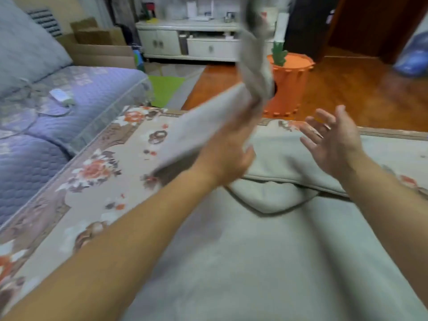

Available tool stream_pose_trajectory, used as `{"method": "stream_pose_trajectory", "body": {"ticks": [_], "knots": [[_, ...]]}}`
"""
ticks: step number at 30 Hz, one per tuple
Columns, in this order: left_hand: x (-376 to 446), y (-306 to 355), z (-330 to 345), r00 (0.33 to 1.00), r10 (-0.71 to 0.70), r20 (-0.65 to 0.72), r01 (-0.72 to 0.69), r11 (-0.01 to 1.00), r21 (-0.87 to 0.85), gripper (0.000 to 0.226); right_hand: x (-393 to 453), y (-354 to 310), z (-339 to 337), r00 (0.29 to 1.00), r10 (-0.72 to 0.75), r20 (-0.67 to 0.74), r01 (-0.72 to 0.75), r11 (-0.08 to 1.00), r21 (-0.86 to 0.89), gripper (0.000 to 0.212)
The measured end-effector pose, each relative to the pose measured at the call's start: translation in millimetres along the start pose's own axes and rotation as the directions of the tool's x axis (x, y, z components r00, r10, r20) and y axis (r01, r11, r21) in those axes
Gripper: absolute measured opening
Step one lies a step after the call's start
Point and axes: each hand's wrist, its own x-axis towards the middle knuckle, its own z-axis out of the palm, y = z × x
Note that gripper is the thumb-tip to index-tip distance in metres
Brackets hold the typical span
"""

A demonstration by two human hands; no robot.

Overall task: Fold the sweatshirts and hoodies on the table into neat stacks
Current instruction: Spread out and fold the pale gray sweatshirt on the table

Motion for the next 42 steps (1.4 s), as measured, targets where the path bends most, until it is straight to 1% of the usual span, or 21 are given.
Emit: {"method": "stream_pose_trajectory", "body": {"ticks": [1,2,3,4,6,8,12,17,19,21,23,25,26,29,31,32,34,37,38,40,42], "knots": [[-2.6,17.5,19.5,0.971,0.03,0.239,-0.046,0.997,0.061,0.072,-3.6,-8.2,-25.2,0.999,0.043,-0.028,-0.04,0.994,0.099,0.058],[-9.2,27.1,38.4,0.898,0.003,0.439,-0.083,0.983,0.163,0.072,-8.4,-11.3,-48.2,0.995,0.086,-0.049,-0.078,0.985,0.157,0.06],[-19.3,29.5,52.0,0.831,-0.054,0.554,-0.107,0.961,0.254,0.07,-12.5,-10.3,-69.2,0.987,0.151,-0.047,-0.138,0.969,0.203,0.061],[-31.1,27.4,58.4,0.815,-0.101,0.57,-0.104,0.943,0.316,0.068,-16.8,-7.7,-85.2,0.971,0.22,-0.09,-0.197,0.957,0.211,0.062],[-54.4,12.0,52.2,0.883,-0.165,0.44,-0.015,0.926,0.377,0.065,-22.0,-2.4,-100.2,0.93,0.32,-0.179,-0.288,0.94,0.183,0.059],[-75.3,-20.3,37.2,0.904,-0.334,0.268,0.19,0.874,0.448,0.071,-16.1,3.9,-104.8,0.9,0.343,-0.271,-0.326,0.939,0.108,0.05],[-118.5,-69.5,15.6,0.722,-0.684,0.104,0.539,0.651,0.534,0.064,6.9,11.8,-100.2,0.884,0.281,-0.374,-0.336,0.937,-0.092,0.032],[-122.6,-79.4,26.3,0.651,-0.758,-0.039,0.715,0.595,0.368,0.055,14.2,-13.8,-95.4,0.876,-0.075,-0.476,-0.092,0.944,-0.317,0.038],[-125.0,-79.8,24.7,0.583,-0.808,-0.084,0.797,0.548,0.256,0.06,9.7,-7.5,-102.9,0.871,-0.074,-0.485,-0.183,0.868,-0.461,0.043],[-126.3,-77.4,17.4,0.501,-0.859,-0.108,0.861,0.481,0.168,0.063,-0.7,7.4,-109.8,0.88,-0.057,-0.471,-0.325,0.652,-0.685,0.045],[-121.9,-77.9,8.5,0.469,-0.878,-0.092,0.872,0.445,0.204,0.064,-4.8,18.3,-114.1,0.901,-0.134,-0.413,-0.302,0.49,-0.818,0.059],[-117.0,-81.5,3.8,0.489,-0.871,-0.056,0.837,0.45,0.31,0.065,-5.9,14.4,-107.5,0.914,-0.28,-0.295,-0.193,0.339,-0.921,0.062],[-113.8,-81.9,2.2,0.53,-0.846,-0.054,0.802,0.48,0.356,0.067,-1.7,13.6,-103.4,0.921,-0.336,-0.197,-0.117,0.246,-0.962,0.06],[-81.8,-71.0,8.5,0.797,-0.602,-0.043,0.58,0.743,0.334,0.071,13.1,14.0,-70.6,0.93,-0.342,0.135,0.157,0.038,-0.987,0.055],[-40.1,-66.7,25.8,0.885,-0.463,0.043,0.426,0.845,0.324,0.068,27.4,20.1,-41.9,0.924,-0.244,0.295,0.273,-0.121,-0.954,0.059],[-19.7,-68.2,35.7,0.875,-0.469,0.121,0.406,0.846,0.345,0.066,33.2,24.3,-29.8,0.927,-0.191,0.322,0.29,-0.177,-0.94,0.062],[1.9,-87.8,56.7,0.799,-0.552,0.239,0.409,0.79,0.457,0.06,41.7,35.7,-21.8,0.955,-0.079,0.287,0.265,-0.212,-0.941,0.062],[-15.4,-138.7,61.5,0.602,-0.75,0.275,0.54,0.636,0.552,0.064,42.6,65.9,-50.9,0.975,0.05,0.215,0.22,-0.301,-0.928,0.067],[-24.1,-150.9,58.5,0.57,-0.779,0.26,0.575,0.605,0.55,0.064,44.7,71.8,-61.4,0.977,0.057,0.206,0.213,-0.314,-0.925,0.071],[-32.8,-166.4,56.7,0.581,-0.773,0.254,0.576,0.611,0.542,0.065,59.8,71.8,-68.8,0.977,0.083,0.197,0.213,-0.294,-0.932,0.077],[-34.2,-168.8,55.9,0.634,-0.731,0.251,0.544,0.653,0.528,0.068,74.2,61.4,-66.6,0.958,0.18,0.222,0.263,-0.249,-0.932,0.085]]}}
